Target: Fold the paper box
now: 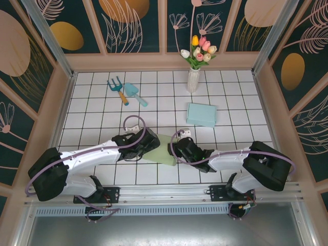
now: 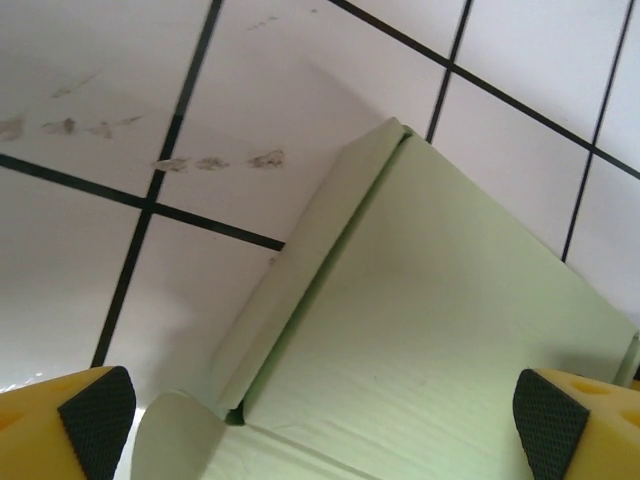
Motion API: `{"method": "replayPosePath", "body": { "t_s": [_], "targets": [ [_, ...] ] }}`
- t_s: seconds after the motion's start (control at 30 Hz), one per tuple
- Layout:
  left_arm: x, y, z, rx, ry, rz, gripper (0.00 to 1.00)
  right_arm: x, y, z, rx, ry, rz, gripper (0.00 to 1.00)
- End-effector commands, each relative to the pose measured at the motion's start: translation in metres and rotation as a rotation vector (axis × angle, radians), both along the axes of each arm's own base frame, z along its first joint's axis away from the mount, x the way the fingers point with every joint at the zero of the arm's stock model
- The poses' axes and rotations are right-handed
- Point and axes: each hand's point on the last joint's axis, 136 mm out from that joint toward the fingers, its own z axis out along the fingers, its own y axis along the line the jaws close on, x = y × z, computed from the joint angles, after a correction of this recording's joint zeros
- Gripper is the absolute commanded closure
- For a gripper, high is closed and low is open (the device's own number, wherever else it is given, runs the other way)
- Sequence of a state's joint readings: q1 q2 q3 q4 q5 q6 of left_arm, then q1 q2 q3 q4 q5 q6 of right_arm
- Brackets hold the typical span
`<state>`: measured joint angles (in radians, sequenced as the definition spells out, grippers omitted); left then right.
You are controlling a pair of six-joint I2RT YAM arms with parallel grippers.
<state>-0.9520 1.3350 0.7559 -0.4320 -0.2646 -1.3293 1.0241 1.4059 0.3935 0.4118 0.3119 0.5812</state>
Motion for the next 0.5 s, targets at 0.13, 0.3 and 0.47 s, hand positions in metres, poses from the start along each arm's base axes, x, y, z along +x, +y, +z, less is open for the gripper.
{"method": "replayPosePath", "body": {
  "t_s": [0.13, 0.3, 0.47],
  "targets": [
    [-0.013, 0.005, -0.012, -0.016, 0.089, 0.079, 0.01, -0.010, -0.010, -0.024, -0.069, 0.050, 0.045, 0.41],
    [-0.012, -0.004, -0.019, -0.033, 0.105, 0.070, 0.01, -0.011, -0.009, -0.028, -0.084, 0.052, 0.057, 0.42],
    [-0.013, -0.004, -0.025, -0.013, 0.127, 0.071, 0.01, -0.012, -0.012, -0.029, -0.086, 0.052, 0.054, 0.42]
  ]
}}
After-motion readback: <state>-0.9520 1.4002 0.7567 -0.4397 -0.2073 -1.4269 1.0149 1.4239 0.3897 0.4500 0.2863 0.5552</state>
